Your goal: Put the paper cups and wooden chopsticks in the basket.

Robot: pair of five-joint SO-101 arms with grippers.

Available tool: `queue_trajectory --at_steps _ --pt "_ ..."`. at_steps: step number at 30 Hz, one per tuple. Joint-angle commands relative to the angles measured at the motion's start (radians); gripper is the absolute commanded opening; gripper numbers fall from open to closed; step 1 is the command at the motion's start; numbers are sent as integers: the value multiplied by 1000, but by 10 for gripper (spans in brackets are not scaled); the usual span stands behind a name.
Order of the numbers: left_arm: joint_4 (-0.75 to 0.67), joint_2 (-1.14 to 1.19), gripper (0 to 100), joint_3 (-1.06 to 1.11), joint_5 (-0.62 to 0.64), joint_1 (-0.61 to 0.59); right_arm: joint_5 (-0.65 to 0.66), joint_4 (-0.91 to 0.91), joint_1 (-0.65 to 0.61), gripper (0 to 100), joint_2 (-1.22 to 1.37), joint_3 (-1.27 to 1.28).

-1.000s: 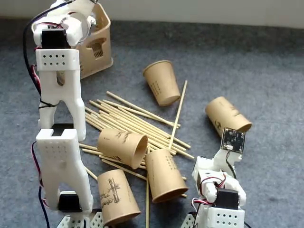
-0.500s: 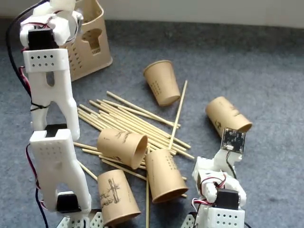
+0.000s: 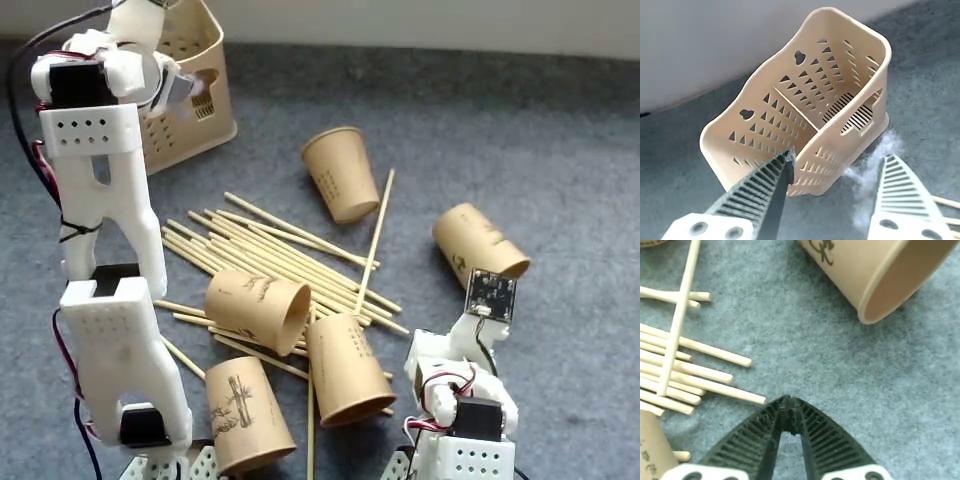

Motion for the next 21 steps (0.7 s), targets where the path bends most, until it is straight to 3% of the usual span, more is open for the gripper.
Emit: queue_trajectory --at_steps 1,14,21 --pt "-28 -47 247 -2 -91 41 -8 10 8 5 -5 113" --pt "-230 163 215 -4 -104 64 -8 10 8 5 -5 113" --pt "-315 219 117 -4 -106 64 -8 10 8 5 -5 113"
